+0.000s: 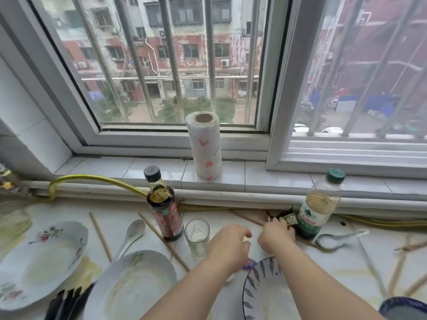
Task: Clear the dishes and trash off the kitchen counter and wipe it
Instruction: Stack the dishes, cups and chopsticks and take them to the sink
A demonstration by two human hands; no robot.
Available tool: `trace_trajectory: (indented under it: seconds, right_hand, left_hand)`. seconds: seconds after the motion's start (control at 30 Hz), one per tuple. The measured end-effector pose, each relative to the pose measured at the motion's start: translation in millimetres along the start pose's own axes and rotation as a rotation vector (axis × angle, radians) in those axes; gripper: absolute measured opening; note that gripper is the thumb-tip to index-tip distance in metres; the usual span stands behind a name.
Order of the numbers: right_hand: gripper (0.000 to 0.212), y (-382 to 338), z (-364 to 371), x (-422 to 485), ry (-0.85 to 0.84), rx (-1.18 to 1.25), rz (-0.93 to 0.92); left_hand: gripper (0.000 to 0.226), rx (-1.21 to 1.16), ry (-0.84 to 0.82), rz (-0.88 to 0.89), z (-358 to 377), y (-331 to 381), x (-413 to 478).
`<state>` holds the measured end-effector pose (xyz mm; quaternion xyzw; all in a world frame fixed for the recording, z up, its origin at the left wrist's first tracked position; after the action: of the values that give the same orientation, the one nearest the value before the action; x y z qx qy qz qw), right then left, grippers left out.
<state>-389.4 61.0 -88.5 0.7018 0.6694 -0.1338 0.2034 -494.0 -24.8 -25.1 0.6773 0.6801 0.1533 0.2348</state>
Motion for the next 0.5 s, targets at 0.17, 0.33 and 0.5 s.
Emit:
trace_trajectory:
  seconds: [0.17,0.33,0.5]
  right_hand:
    - [0.039,-4,-17,-6,0.165,0.076,-0.059]
    - [0.023,11,-60,-17,0.400,0.547,-0.119]
    - [0.044,32,-73,-17,0.294,1.100,-0.021]
  left_hand:
    - [0.031,0.450,-0.199,0.112,29,2,12]
    - [0.028,0.615,-0.274,0.119,41,-7,15]
    - [0.022,0.459,-0.175,0.093,24,0,14]
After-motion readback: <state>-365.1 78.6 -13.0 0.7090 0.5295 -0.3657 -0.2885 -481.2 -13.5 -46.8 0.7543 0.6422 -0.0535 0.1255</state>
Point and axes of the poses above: each hand's wrist, its own x-axis towards the middle knuckle, its own z-axis out of the palm, y = z × x, the point moved 8 cm from there along x, towards the middle knuckle, and after that the axes turned 14 degrees about z, right-handed, at the moved point
